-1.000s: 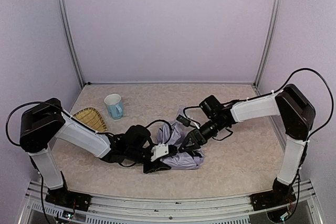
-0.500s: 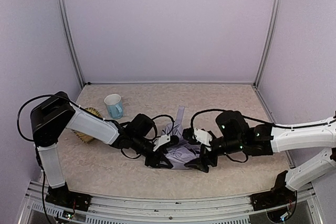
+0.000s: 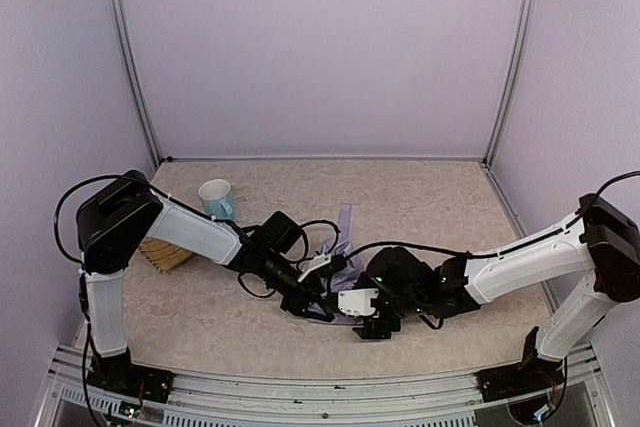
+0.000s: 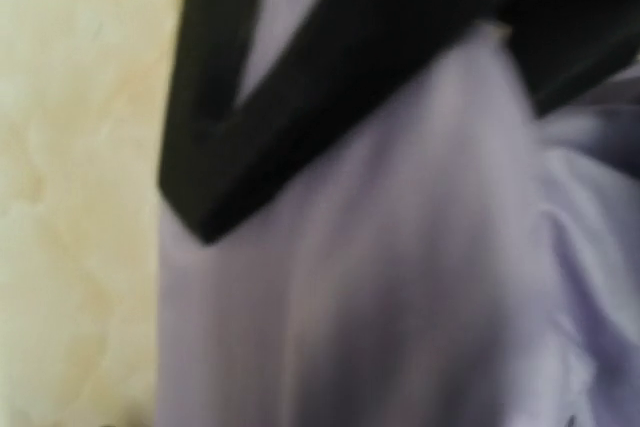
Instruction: Put away the umbrella
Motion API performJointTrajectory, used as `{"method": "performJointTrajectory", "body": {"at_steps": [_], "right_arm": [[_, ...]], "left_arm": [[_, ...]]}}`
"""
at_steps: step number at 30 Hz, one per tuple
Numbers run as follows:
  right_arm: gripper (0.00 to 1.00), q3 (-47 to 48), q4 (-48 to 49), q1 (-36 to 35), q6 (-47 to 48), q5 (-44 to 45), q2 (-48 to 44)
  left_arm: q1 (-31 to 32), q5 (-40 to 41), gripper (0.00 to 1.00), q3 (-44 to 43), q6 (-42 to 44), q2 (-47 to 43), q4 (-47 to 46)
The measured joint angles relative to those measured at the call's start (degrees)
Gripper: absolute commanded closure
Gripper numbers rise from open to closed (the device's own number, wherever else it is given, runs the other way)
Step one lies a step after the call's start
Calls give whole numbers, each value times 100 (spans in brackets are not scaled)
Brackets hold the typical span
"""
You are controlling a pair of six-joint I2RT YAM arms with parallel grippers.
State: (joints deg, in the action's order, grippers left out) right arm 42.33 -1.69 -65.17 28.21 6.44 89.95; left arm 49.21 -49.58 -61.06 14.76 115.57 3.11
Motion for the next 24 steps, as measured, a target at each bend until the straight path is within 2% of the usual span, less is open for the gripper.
{"method": "performJointTrajectory", "body": {"at_steps": [2, 7, 9, 11, 12, 14, 18, 24], "right_arm": [[24, 0, -68, -11, 7, 4, 74], [48, 42, -101, -17, -31, 31, 271], [59, 131, -229, -37, -122, 55, 358], [70, 219, -334, -42, -234, 63, 400], [74, 278, -393, -42, -321, 52, 417], [78, 352, -544, -42, -367, 28, 424], [81, 426, -649, -39, -382, -142, 437], [83, 697, -1141, 203, -697, -1014, 492]], "left_arm": [[-26, -140, 87, -105, 0, 85, 111], [-31, -345, 84, -201, 9, 192, 210], [-37, -385, 74, -227, 15, 214, 232], [-44, -409, 56, -229, 20, 216, 243], [-46, -402, 50, -216, 7, 214, 225], [-61, -446, 43, -66, -122, 116, 28], [-76, -271, 36, 662, -509, -374, -852], [-125, 671, 36, 2498, -922, -1980, -2618]]}}
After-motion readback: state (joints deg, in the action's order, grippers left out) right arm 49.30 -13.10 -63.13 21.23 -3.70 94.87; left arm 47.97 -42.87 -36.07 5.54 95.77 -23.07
